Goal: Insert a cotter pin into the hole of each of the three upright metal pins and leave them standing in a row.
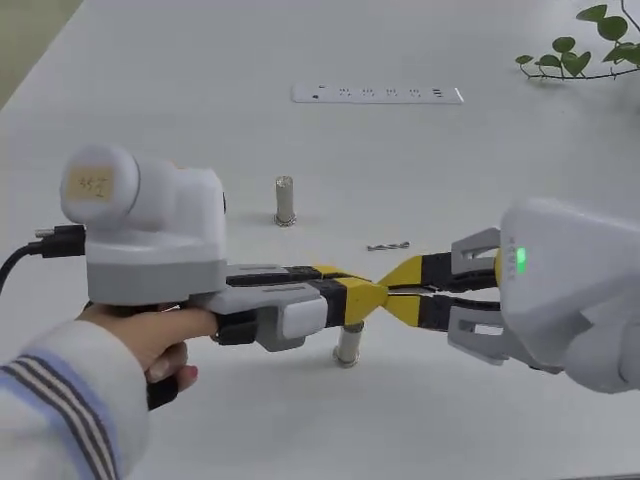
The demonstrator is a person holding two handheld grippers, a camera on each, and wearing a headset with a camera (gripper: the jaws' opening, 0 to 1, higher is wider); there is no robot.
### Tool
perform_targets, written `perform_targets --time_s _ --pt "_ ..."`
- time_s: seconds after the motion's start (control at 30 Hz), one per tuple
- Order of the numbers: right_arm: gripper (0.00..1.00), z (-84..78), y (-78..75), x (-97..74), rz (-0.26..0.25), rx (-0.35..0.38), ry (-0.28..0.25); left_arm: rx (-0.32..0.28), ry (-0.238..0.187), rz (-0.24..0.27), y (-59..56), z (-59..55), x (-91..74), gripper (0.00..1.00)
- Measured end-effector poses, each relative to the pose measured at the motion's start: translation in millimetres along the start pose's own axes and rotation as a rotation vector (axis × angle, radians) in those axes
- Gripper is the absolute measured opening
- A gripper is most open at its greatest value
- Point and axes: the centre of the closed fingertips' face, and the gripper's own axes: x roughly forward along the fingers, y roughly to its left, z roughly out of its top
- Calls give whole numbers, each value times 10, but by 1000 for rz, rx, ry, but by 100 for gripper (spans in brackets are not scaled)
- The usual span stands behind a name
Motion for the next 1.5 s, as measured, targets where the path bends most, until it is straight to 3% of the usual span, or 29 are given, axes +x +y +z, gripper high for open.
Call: perform_targets --time_s 0.1,0.8,0.97,1.27,1.4,1.5 --pt "0 19 2 3 0 8 -7 3 9 17 44 -9 -18 0" --pt "0 129 21 30 -7 -10 -32 -39 10 11 54 -10 -129 0" --pt "0 162 9 16 -14 -16 -47 -114 -31 -8 55 1 -163 0" --pt "2 158 -1 16 -17 -8 -43 -157 -87 -35 43 54 -214 0" --pt "8 156 -34 -12 -17 38 -62 -157 -90 -40 47 67 -234 0" --pt "13 131 17 -8 25 151 -78 -119 -92 -56 20 83 -254 0"
